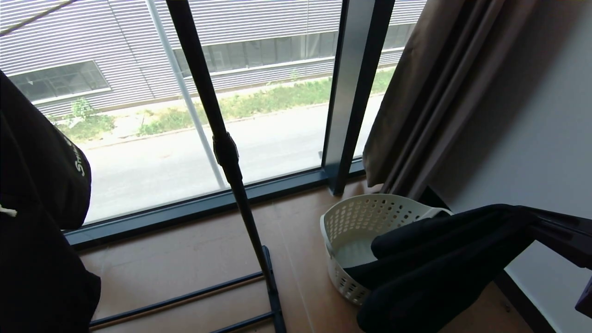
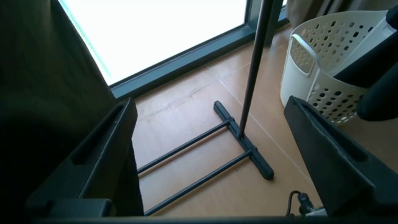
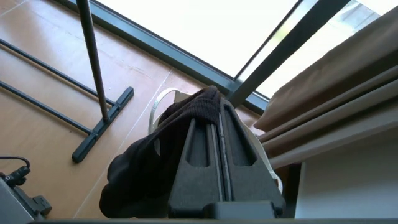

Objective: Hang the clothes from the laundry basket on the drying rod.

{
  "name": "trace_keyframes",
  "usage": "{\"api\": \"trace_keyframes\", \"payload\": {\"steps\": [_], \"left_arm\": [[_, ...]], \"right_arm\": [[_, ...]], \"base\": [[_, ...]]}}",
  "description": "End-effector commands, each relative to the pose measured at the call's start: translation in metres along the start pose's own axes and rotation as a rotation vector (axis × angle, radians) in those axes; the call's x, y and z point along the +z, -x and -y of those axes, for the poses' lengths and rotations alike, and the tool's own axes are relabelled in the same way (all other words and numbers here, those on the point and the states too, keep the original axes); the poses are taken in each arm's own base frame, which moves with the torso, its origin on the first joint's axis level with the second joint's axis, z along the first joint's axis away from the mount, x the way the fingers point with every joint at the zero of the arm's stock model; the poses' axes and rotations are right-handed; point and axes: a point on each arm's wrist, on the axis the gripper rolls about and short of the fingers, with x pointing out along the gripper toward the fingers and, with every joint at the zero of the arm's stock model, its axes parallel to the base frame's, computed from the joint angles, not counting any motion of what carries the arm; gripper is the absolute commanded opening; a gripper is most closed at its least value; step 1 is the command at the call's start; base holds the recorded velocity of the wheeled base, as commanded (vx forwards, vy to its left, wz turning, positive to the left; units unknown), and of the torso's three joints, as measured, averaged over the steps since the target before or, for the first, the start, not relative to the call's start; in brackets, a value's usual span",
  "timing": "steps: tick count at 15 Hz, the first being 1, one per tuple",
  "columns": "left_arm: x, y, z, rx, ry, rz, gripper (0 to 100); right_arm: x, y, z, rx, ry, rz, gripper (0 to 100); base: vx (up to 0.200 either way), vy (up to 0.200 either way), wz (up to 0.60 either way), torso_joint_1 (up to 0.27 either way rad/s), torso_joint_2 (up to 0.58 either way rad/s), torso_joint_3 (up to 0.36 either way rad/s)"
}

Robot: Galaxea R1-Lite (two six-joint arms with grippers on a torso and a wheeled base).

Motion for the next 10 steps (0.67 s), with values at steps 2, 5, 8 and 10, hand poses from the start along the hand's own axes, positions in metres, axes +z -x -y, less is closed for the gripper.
{"api": "trace_keyframes", "payload": {"steps": [2,5,8,10], "left_arm": [[-0.0001,-0.0001,0.0000,0.001,0.000,-0.002,100],[-0.0001,-0.0001,0.0000,0.000,0.000,-0.002,100],[-0.0001,-0.0001,0.0000,0.000,0.004,-0.002,100],[-0.0003,-0.0001,0.0000,-0.001,0.006,-0.003,100]], "right_arm": [[-0.0008,-0.0011,-0.0005,0.004,0.002,-0.005,0],[-0.0008,-0.0011,-0.0005,0.004,0.002,-0.005,0],[-0.0007,-0.0008,-0.0004,0.003,0.002,-0.004,0],[-0.0011,-0.0008,-0.0006,0.004,0.002,-0.005,0]], "base": [[0.000,0.000,0.00,0.029,-0.44,-0.198],[0.000,0.000,0.00,0.069,-0.46,-0.180],[0.000,0.000,0.00,0.116,-0.47,-0.163],[0.000,0.000,0.00,0.132,-0.49,-0.163]]}}
